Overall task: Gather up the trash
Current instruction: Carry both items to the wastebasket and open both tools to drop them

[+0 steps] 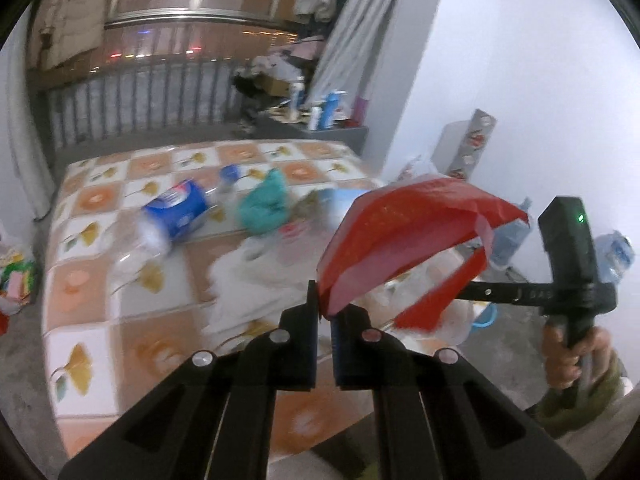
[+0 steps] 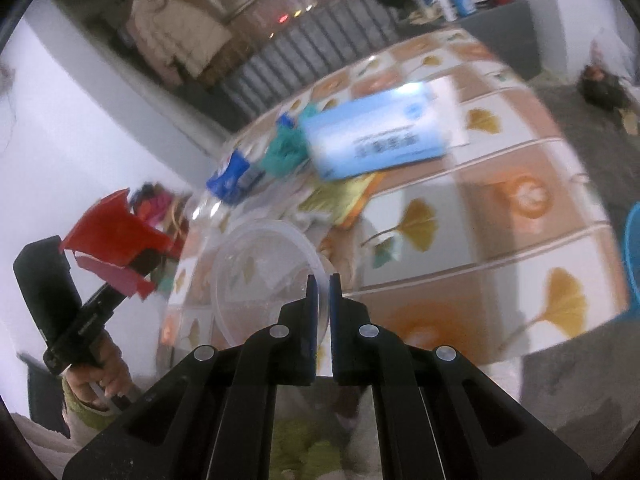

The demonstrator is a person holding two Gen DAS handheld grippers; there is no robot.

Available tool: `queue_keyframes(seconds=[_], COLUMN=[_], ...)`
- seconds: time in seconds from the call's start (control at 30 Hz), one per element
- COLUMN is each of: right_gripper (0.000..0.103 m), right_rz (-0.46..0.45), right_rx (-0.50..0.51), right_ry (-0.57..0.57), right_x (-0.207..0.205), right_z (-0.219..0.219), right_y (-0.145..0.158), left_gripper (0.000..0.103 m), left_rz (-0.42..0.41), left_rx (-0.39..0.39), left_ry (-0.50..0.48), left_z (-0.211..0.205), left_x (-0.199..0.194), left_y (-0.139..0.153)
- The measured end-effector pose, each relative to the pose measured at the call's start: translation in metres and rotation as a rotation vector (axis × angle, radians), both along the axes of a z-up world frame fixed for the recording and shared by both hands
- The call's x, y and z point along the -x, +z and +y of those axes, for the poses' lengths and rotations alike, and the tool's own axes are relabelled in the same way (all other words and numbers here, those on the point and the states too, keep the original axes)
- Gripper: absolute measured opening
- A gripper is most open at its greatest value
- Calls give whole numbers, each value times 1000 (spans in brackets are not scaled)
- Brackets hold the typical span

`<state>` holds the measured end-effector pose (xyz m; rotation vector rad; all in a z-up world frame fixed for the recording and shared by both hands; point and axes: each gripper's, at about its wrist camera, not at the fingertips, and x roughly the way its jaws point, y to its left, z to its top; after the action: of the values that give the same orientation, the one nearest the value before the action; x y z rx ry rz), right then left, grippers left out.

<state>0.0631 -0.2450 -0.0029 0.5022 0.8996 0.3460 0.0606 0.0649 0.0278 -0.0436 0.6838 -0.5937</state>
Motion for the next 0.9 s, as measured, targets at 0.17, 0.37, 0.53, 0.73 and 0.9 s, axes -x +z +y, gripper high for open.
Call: queue_keyframes(seconds=[0.17,0.37,0.53,0.73,0.9], right_gripper=[4,4,4,4,4], right_rz=[-23,-11,36,120,200], right_rx=[-33,-66,-85,-135,-174], right_ry=[-159,-445,-728,-960,-1039], right_x=[21,63,105,128,116], right_z=[-65,-161,-243,-325,-374], right_y=[1,-8,-37,-84,-124], left_gripper=[5,5,6,6,6], left_rz=[3,140,283,421,498], left_rx=[-23,-34,-96,-230,-316], left_ry=[-122,-366,-539,-645,-662], left_z=[-72,-195,-317,-461,-549], left_x=[-14,-46,-65,-82,-94], left_y=[15,17,0,-50,-107])
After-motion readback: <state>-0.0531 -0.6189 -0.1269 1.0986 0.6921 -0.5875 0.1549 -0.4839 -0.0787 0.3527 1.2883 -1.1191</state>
